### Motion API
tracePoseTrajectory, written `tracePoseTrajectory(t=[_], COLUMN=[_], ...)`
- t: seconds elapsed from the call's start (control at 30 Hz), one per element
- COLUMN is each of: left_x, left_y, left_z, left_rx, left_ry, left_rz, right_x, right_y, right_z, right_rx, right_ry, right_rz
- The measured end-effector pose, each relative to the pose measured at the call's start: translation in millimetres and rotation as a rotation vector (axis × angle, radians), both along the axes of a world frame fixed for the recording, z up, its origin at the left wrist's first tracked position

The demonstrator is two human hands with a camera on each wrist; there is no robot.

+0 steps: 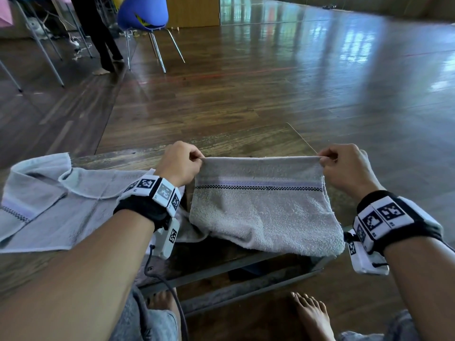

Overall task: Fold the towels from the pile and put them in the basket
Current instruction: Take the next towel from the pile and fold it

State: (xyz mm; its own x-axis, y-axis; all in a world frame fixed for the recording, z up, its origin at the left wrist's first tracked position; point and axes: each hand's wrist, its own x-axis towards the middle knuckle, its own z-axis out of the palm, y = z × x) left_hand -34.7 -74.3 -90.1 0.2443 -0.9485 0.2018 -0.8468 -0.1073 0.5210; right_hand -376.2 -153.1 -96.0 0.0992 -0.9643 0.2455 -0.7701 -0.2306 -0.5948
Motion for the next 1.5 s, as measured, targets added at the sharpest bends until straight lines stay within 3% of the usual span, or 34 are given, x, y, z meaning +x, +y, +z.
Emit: tracePoseTrajectory(t=[0.1,0.17,0.33,0.53,0.67,0.83,0.93,1.03,1.1,1.17,1.27,1.37,1.5], left_x=[-1,-3,0,1,-6,-14,-16,-19,-21,-20,-18,-16,-16], left_y=[-1,-3,-9,-6,11,40,57,75,81,78,60,35,-10], left_z=[4,11,60,148,176,145,98,43,14,-1,-5,-7,-13], left_rx=[-0.006,-0.043,-0.256,-0.466,-0.631,-0.501,-0.246,0.201,0.489,0.629,0.547,0.388,0.4], left_ry=[0.029,0.134,0.368,0.257,0.159,0.12,-0.033,-0.134,-0.125,-0.04,0.066,0.021,0.074], left_rz=[0.019,0.027,0.017,-0.046,-0.063,-0.084,-0.151,-0.307,-0.416,-0.49,-0.365,-0.209,0.002], right_x=[1,1,-5,-9,-16,-32,-46,-57,-57,-53,-46,-32,6], right_y=[-2,-5,-21,-32,-15,16,37,60,72,79,77,67,48], right_z=[3,8,50,130,158,130,89,45,26,15,5,-3,-12], right_rx=[0.063,0.063,-0.04,-0.222,-0.363,-0.218,-0.025,0.228,0.465,0.613,0.507,0.267,0.183], right_ry=[-0.024,-0.084,-0.31,-0.484,-0.517,-0.455,-0.111,0.299,0.499,0.593,0.681,0.674,0.438], right_rz=[-0.017,-0.04,-0.068,0.012,0.047,0.093,0.145,0.269,0.375,0.428,0.261,0.123,0.357])
